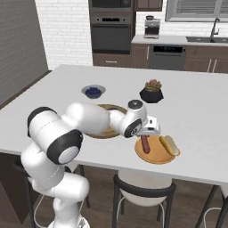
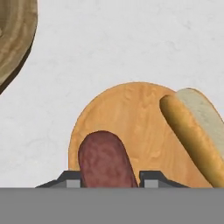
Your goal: Place one bun and one sausage from the bowl on each plate.
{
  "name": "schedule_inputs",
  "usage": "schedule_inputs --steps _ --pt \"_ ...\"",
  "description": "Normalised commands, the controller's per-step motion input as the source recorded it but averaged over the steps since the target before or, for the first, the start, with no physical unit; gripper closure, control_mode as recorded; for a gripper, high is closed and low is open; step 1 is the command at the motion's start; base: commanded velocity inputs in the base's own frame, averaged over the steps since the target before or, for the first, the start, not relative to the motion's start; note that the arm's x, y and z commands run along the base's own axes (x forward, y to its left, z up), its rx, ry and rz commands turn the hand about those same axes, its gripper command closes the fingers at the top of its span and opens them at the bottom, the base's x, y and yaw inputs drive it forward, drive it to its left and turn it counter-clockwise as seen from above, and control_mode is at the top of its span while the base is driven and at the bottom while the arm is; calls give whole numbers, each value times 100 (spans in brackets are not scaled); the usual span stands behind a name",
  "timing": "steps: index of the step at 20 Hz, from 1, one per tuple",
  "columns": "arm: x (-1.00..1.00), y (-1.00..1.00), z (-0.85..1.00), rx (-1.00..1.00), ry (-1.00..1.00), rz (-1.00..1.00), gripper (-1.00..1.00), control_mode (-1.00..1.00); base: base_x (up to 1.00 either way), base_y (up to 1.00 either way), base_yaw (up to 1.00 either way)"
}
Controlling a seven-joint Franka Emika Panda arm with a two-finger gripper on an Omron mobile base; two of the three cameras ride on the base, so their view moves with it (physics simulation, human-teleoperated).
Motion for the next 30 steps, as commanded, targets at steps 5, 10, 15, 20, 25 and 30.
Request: schedule_inputs --steps 5,10,15,20,25,30 --pt "19 -18 -36 -12 3 10 100 -100 0 0 0" --pt "-28 -11 -51 -14 0 9 100 -100 0 0 0" --pt "-23 0 -32 -10 0 9 -100 -100 0 0 0" --pt "4 0 -1 -2 0 9 -100 -100 0 0 0" --pt "30 0 21 0 0 9 -100 -100 0 0 0" --pt "-13 -9 58 0 -1 6 -100 -100 0 0 0"
